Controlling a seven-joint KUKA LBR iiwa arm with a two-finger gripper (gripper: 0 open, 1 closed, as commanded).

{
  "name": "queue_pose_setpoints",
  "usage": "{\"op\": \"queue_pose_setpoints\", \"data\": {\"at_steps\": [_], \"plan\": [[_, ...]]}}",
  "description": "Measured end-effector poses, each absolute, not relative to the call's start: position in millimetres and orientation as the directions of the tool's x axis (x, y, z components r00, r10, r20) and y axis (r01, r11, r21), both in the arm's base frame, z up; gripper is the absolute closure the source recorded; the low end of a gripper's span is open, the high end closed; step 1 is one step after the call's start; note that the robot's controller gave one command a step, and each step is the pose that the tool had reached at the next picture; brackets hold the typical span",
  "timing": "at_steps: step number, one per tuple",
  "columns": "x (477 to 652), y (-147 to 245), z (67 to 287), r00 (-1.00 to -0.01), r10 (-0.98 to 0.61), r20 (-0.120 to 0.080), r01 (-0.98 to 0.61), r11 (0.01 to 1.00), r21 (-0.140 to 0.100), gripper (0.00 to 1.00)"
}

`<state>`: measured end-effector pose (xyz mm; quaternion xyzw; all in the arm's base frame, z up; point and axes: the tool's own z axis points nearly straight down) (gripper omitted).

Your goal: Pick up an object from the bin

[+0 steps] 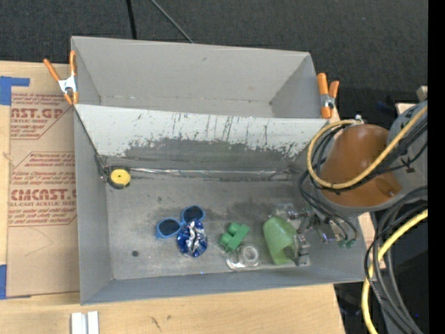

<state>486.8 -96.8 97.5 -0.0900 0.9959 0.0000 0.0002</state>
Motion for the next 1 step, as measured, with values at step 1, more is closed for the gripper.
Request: {"op": "queue_pose_setpoints", "data": {"at_steps": [1], "plan": [[487.8,-96.4,135.8,-0.984,-0.179,-0.003,-0.179,0.984,-0.002,1.0]]}}
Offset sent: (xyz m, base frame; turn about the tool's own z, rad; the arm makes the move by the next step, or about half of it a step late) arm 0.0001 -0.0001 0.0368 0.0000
